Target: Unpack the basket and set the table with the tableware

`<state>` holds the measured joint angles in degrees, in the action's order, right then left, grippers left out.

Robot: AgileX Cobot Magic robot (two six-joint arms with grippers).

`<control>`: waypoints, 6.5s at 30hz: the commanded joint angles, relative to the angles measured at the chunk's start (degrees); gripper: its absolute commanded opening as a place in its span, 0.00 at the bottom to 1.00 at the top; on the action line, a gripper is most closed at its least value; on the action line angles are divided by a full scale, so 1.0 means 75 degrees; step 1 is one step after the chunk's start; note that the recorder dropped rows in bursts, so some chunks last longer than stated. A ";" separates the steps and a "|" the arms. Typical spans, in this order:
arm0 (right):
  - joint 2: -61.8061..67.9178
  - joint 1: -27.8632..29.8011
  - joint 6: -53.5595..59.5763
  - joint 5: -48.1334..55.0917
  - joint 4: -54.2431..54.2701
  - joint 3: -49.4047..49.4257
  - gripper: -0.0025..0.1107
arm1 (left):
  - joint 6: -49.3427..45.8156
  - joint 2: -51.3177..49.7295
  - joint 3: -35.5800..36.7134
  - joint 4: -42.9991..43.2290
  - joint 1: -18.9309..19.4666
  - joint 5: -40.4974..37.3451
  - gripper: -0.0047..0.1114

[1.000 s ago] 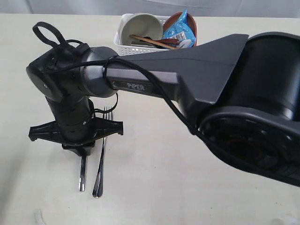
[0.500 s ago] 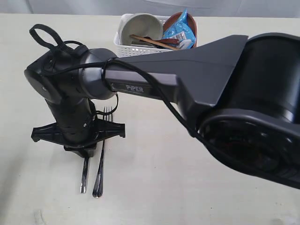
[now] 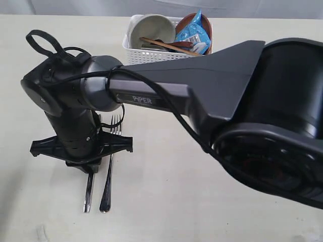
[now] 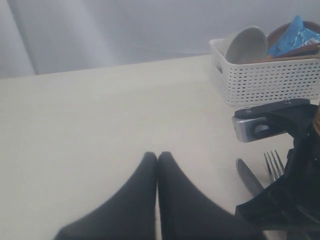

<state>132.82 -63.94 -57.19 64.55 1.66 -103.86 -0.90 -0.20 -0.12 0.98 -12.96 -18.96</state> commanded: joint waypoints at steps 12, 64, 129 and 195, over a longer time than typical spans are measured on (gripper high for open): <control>-0.0097 0.0023 -0.0061 0.0031 -0.0036 -0.0005 0.12 | 0.0033 0.0027 0.0016 0.0007 -0.0042 0.0085 0.04; -0.2079 0.3938 0.2174 -0.3493 0.1142 -0.0005 0.41 | 0.0033 0.0027 0.0016 0.0007 -0.0042 0.0085 0.04; -0.0170 0.4148 1.1801 -0.5994 -0.4955 -0.0005 0.41 | 0.0033 0.0027 0.0016 -0.0035 -0.0042 0.0085 0.04; -0.1048 0.4136 0.9399 -0.6196 -0.5427 -0.0005 0.02 | 0.0033 0.0027 0.0016 -0.0035 -0.0042 0.0085 0.04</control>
<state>125.98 -33.12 13.55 17.77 -38.66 -103.78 -0.90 -0.20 -0.12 0.83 -12.96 -18.96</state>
